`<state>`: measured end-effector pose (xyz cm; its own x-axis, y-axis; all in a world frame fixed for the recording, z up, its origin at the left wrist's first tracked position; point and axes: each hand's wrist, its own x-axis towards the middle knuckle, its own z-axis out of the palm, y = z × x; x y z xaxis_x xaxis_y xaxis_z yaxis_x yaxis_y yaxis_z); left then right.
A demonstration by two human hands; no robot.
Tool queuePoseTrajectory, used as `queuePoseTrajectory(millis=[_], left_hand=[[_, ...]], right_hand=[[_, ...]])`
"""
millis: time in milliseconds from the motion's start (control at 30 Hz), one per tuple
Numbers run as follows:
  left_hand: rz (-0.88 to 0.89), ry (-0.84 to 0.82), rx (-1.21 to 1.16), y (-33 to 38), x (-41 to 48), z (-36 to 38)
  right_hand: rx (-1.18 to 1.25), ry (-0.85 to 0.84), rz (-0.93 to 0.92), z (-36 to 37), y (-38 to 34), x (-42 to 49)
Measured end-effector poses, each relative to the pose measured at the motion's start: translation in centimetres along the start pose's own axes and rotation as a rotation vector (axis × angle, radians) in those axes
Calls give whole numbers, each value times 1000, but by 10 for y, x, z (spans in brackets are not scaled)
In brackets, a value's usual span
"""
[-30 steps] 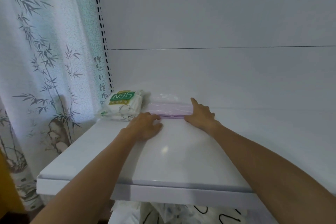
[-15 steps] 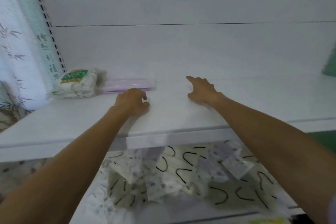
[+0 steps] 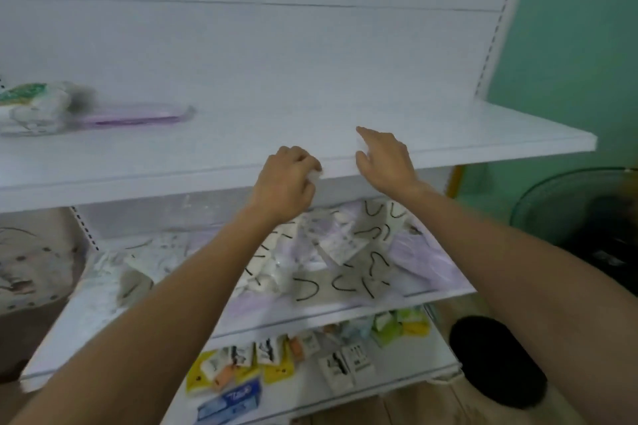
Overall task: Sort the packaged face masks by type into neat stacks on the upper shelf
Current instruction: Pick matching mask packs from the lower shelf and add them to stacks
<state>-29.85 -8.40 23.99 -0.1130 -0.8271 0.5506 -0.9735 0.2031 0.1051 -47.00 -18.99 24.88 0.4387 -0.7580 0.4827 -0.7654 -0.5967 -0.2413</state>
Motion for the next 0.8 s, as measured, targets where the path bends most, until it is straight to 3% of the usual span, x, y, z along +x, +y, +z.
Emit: queuePoseTrajectory(millis=[100,300,633,800], left_hand=[[74,-127,-5,16,-31,39],[-387,-482,-49,-19,-116,97],[-669,-431,-312,-54,-150,162],[-810,-481,-359,-73,-156,202]], right_hand=[[-55,39,11,8,41,-41],[-144,-74,-18,57,73,-92],[-52,-658,160,194,40,-99],[35,-735,315,234,59,-104]])
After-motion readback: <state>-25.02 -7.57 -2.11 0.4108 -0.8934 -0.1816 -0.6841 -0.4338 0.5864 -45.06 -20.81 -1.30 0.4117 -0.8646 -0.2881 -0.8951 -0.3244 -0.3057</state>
